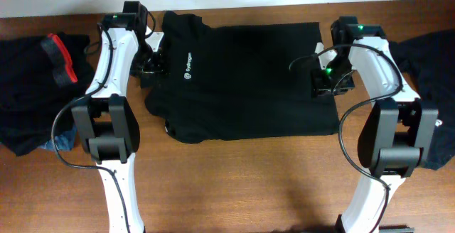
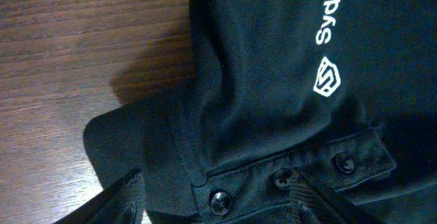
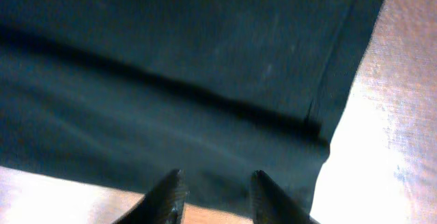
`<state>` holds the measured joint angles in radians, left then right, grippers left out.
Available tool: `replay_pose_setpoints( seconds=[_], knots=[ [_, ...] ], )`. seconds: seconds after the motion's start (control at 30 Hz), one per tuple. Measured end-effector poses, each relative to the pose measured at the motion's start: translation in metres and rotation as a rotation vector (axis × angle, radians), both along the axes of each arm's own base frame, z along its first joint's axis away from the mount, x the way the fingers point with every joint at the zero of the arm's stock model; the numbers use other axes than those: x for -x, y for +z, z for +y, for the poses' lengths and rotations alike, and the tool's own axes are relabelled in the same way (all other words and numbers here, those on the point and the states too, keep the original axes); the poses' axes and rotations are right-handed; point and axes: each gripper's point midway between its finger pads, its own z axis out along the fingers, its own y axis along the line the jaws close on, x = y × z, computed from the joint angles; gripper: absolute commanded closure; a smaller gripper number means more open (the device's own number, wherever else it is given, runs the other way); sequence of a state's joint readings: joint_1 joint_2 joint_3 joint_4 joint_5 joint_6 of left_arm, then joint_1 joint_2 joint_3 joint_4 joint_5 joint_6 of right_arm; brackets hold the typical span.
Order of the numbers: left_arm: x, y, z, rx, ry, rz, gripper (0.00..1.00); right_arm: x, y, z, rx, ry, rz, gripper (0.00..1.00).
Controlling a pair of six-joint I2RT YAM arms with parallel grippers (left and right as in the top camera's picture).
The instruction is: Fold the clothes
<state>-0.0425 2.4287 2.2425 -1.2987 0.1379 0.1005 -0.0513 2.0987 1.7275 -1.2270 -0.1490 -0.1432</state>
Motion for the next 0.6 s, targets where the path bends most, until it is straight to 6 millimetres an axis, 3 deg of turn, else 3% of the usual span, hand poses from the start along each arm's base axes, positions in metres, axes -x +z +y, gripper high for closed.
replay_pose_setpoints(
  seconds=[0.13,0.27,0.4,0.53,0.57,0.6],
  knots=[
    [-0.003,0.0,0.0,0.0,0.003,-0.01,0.19,-0.001,-0.012,0.0,0.0,-0.001,-0.009,0.78],
    [-0.011,0.001,0.0,-0.003,0.004,-0.044,0.13,0.009,-0.037,0.0,-0.002,-0.001,0.042,0.82],
    [-0.02,0.002,0.0,-0.004,0.005,-0.083,0.13,0.02,-0.058,0.001,-0.004,-0.001,0.075,0.86],
    [-0.029,0.002,0.0,-0.002,0.005,-0.117,0.14,0.023,-0.061,0.001,-0.004,-0.001,0.083,0.92],
    [-0.03,-0.001,0.0,-0.002,0.005,-0.114,0.18,0.023,-0.061,0.001,-0.004,-0.002,0.084,0.92],
    [-0.03,-0.006,0.0,-0.002,0.005,-0.108,0.29,0.023,-0.061,0.001,-0.004,-0.001,0.083,0.93]
  ],
)
